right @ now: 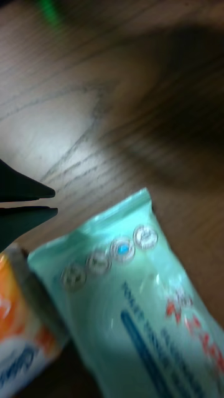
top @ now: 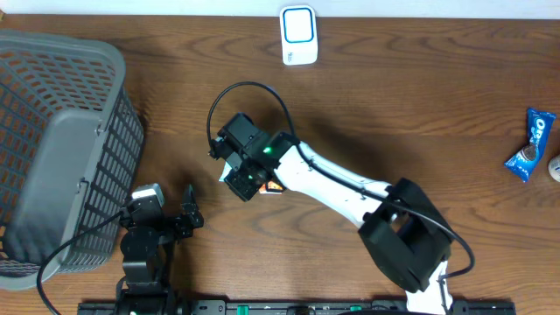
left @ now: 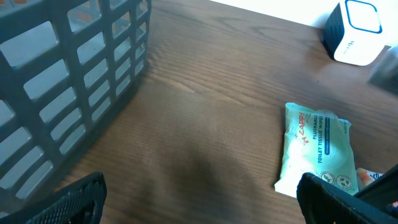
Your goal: Scan the item barcode
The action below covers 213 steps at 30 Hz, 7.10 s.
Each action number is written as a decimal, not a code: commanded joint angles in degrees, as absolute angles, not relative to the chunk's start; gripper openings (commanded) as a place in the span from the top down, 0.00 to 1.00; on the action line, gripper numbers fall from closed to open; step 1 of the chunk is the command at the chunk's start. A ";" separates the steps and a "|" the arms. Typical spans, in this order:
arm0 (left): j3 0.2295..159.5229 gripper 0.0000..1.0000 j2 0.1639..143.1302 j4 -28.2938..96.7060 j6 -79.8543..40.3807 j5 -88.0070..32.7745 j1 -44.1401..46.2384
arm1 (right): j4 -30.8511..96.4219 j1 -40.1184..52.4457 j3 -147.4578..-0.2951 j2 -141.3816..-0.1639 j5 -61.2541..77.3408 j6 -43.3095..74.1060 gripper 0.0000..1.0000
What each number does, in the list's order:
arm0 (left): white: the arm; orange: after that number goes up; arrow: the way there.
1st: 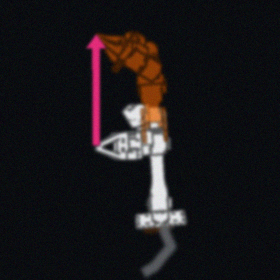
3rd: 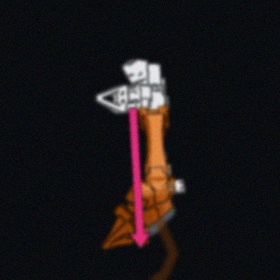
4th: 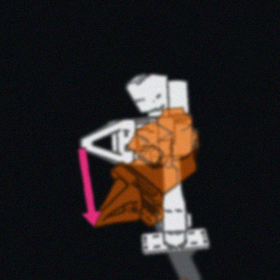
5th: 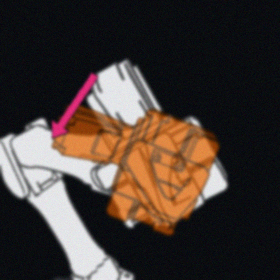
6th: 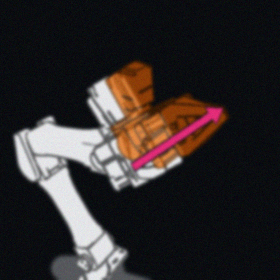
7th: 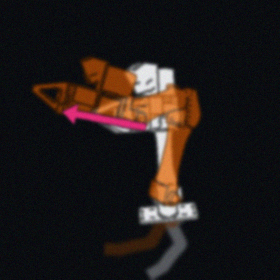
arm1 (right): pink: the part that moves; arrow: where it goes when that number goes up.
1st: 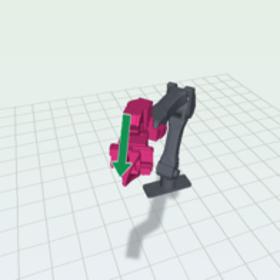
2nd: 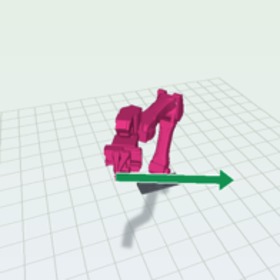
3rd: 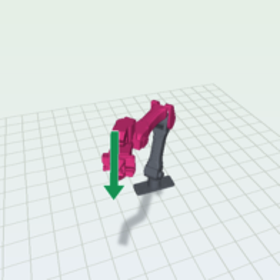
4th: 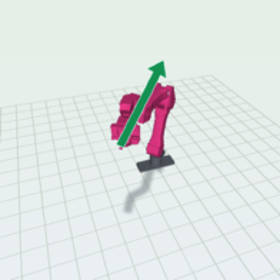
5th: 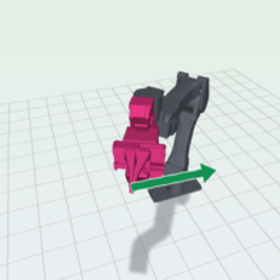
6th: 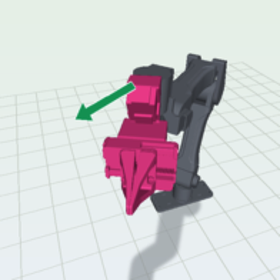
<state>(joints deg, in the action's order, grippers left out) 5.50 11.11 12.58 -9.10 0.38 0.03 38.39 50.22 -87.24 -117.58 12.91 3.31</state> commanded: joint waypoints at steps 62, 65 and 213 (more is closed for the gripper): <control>3.97 0.02 11.00 12.93 -8.60 1.10 -0.25 | 52.07 46.26 -92.92 -123.90 0.99 -37.82 0.01; 3.97 0.02 11.00 12.93 -8.62 1.10 -0.25 | 52.86 46.35 -92.92 -123.90 2.74 -37.47 0.01; 3.97 0.02 11.00 12.93 -8.62 1.10 -0.25 | 62.28 41.34 -82.04 -123.85 27.35 25.06 0.57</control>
<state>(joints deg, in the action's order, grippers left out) 5.48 11.11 12.53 -9.10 0.38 0.03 59.90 42.37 -81.54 -120.92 23.77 35.57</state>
